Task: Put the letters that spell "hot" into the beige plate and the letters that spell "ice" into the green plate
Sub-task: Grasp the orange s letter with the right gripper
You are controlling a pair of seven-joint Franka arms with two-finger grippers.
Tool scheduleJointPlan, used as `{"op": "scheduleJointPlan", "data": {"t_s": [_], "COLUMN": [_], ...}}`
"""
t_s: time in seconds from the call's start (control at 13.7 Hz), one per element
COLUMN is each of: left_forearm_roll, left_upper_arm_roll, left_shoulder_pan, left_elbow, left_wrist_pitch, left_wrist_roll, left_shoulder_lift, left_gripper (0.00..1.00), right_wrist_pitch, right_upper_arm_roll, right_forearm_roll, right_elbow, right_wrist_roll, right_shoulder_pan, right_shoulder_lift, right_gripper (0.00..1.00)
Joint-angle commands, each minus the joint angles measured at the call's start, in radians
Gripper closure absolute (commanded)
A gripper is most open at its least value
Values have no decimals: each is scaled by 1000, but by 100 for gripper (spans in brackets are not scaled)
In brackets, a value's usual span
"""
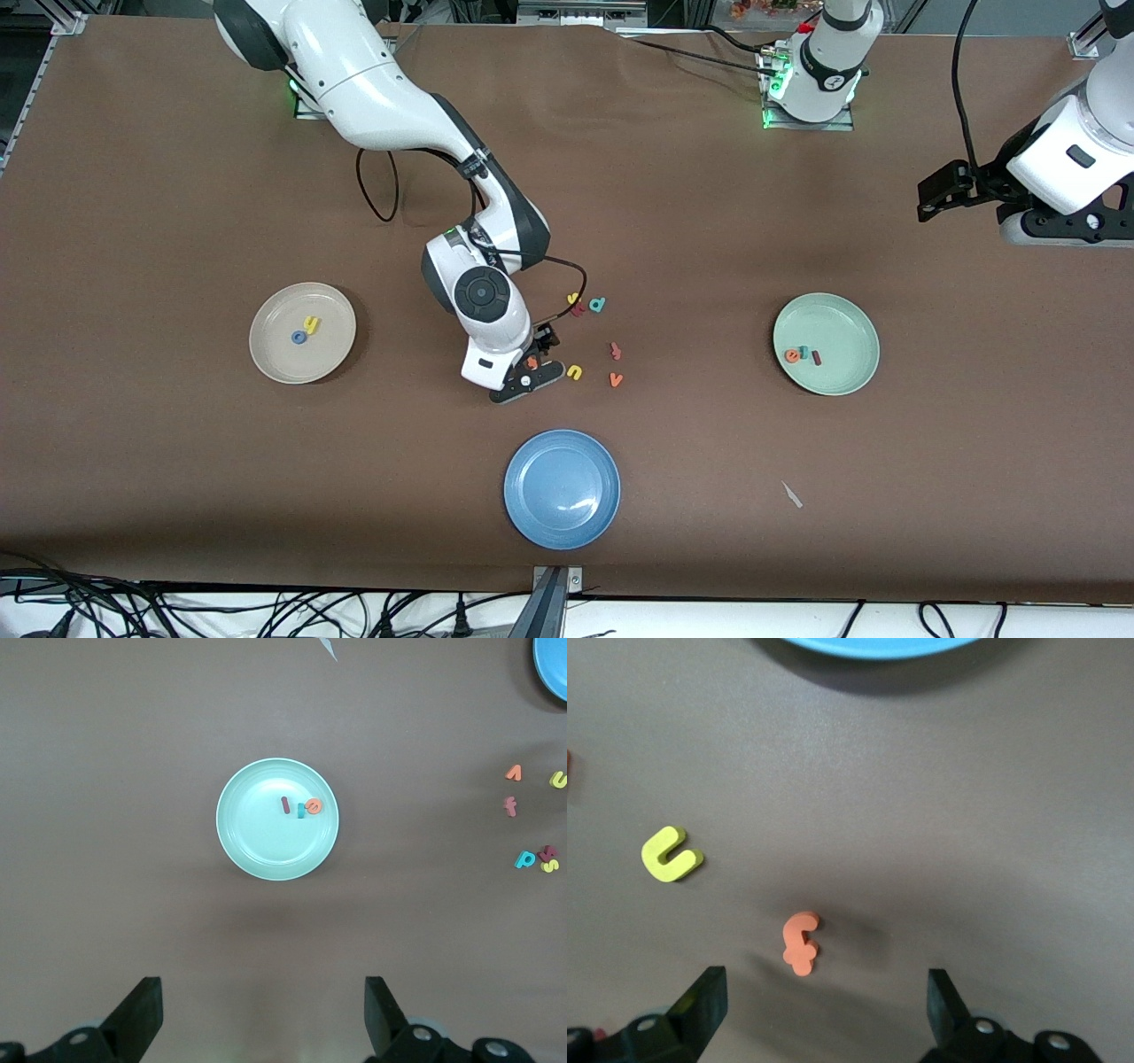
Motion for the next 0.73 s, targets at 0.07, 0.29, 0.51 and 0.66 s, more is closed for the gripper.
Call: {"op": "scheduleJointPlan", "data": {"t_s": [0.07,0.29,0.51,0.66], "left_forearm_roll": [-12,-14,-15,-15], "left_upper_arm_roll": [4,4,4,4], "left_shoulder_pan": [4,4,8,10], "left_elbow": [7,7,7,7], "left_wrist_pitch": [-16,-16,-16,-16], "left_wrist_roll": [16,16,18,18], "left_shoulder_lift": [-11,-11,-11,-11], "left_gripper": [0,0,0,0], "right_wrist_pitch": [47,58,78,78], "right_upper_arm_roll": [19,20,20,26], "right_forearm_roll": [-9,-6,-6,-1], "right_elbow": [44,44,44,43], "right_wrist_roll": [-13,-9,-9,-7], "right_shoulder_pan": [1,1,1,1], "right_shoulder_lift": [44,51,64,65], "right_gripper": [0,3,13,31]}}
